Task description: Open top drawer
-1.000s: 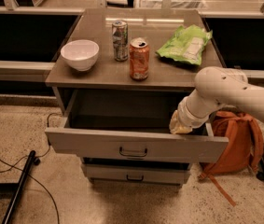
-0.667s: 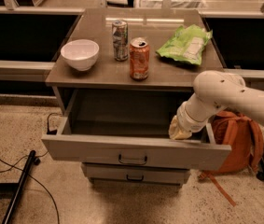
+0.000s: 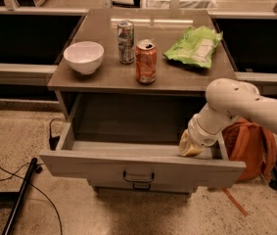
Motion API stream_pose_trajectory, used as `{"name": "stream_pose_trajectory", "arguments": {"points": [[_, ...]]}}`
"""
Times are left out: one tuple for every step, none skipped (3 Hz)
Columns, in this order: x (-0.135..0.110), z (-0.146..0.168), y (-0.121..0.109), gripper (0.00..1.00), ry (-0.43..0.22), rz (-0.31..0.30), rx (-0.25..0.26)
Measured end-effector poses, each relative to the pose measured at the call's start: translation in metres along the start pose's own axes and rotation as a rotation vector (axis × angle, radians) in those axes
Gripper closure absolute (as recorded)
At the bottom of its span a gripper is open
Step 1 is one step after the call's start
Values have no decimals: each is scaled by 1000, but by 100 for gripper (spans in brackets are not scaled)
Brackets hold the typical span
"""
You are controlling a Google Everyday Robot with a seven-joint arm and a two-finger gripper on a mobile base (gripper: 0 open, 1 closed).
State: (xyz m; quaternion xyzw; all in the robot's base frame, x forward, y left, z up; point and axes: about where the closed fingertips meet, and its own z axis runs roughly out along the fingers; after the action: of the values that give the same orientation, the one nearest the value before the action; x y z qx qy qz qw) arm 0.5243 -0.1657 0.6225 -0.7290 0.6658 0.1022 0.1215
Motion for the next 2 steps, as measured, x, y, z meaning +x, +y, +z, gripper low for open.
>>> {"name": "stream_pose_trajectory", "arguments": {"points": [[-3, -4, 29, 100, -24, 6, -85], [-3, -4, 28, 100, -24, 6, -85]]}}
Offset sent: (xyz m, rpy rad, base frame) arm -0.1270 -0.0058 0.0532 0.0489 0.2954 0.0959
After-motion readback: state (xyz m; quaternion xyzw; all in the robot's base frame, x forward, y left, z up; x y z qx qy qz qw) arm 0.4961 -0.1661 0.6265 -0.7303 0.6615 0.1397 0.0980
